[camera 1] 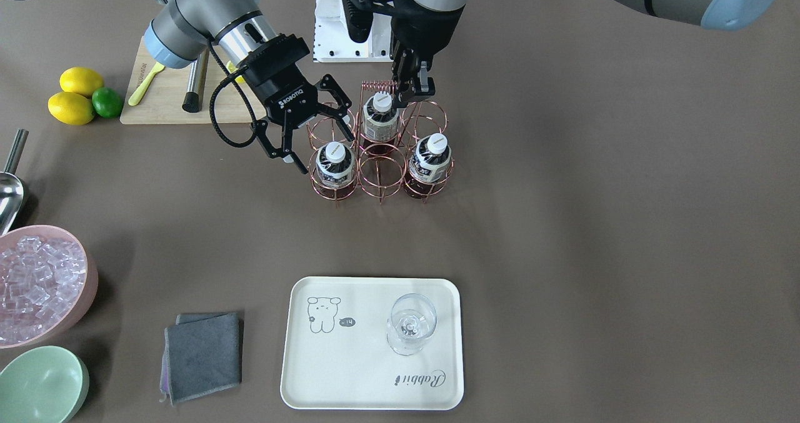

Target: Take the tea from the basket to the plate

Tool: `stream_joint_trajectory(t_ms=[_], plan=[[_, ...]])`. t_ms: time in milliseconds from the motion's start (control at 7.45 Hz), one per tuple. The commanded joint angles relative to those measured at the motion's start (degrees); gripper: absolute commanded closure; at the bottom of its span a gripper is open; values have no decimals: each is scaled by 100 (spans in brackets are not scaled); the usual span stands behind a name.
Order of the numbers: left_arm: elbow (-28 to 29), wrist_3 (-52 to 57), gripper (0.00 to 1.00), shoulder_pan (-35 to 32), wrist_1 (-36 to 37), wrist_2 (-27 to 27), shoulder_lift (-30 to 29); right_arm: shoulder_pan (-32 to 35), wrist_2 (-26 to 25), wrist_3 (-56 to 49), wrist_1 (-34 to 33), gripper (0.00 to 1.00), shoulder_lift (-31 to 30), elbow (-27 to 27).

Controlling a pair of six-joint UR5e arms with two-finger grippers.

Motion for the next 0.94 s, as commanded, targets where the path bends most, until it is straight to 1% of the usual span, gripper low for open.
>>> stream_joint_trajectory(t_ms=[0,134,269,403,537,806], plan=[[-9,0,100,0,0,87,28,-69,-5,55,-35,17,88,-24],[-18,0,100,0,0,87,28,-87,-5,55,-35,44,88,-16],[-36,0,100,-9,0,87,28,-96,-5,55,-35,65,88,-24],[-36,0,100,-9,0,87,28,-96,-5,55,-35,75,70,-24],[-36,0,100,0,0,87,19,-88,-5,38,-35,100,70,-24],[-44,0,100,0,0,87,19,-70,21,3,-69,100,79,45]])
